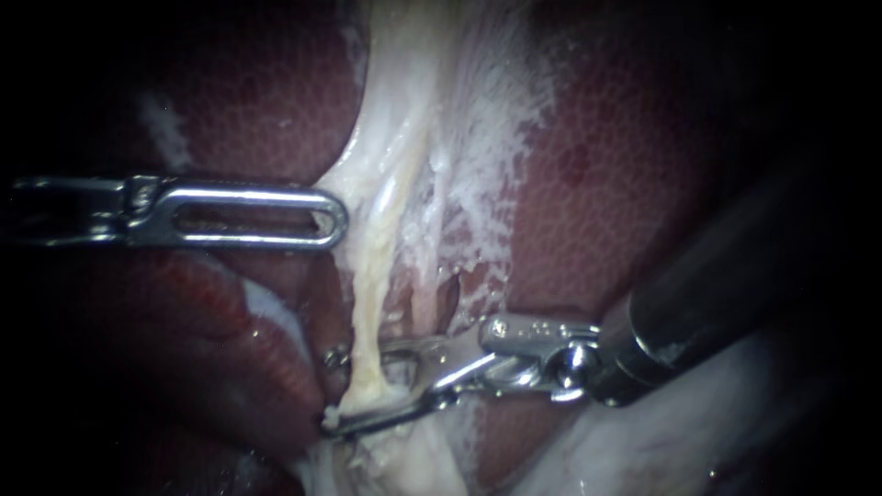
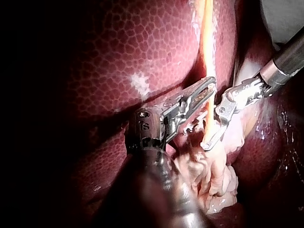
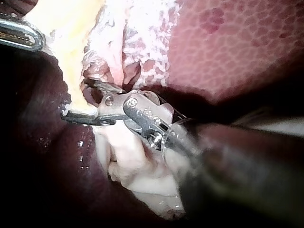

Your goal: Going back first clip left tube

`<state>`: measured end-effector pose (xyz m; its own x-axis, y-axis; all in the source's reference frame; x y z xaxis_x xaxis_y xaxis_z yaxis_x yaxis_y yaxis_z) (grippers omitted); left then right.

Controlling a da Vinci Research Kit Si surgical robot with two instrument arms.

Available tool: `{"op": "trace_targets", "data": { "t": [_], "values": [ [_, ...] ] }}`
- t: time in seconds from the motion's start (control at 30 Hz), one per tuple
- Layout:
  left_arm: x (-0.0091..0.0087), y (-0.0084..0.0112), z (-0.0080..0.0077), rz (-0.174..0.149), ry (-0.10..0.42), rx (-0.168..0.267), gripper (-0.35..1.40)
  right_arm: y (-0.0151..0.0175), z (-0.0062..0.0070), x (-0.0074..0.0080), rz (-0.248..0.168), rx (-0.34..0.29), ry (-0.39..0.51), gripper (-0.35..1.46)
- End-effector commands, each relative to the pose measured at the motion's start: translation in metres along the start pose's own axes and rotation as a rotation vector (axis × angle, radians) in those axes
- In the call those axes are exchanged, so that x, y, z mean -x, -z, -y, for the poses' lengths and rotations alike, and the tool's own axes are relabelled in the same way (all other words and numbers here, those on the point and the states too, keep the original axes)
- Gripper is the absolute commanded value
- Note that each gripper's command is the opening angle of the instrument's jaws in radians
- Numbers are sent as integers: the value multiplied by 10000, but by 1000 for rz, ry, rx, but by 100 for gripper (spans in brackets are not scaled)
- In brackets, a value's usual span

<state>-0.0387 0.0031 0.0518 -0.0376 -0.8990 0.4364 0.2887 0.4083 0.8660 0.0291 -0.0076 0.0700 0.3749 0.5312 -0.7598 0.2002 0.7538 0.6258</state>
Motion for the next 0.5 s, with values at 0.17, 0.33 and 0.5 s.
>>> {"op": "trace_targets", "data": {
  "t": [0.17,0.33,0.5],
  "values": [
    [0,0,0,0,0,-1,-35,1,-3,1,0,-6,118,58],
    [0,-1,0,0,0,-1,-35,2,-4,2,0,-10,160,58],
    [-1,-1,0,0,0,-1,-35,2,-3,2,0,-10,154,58]
  ]
}}
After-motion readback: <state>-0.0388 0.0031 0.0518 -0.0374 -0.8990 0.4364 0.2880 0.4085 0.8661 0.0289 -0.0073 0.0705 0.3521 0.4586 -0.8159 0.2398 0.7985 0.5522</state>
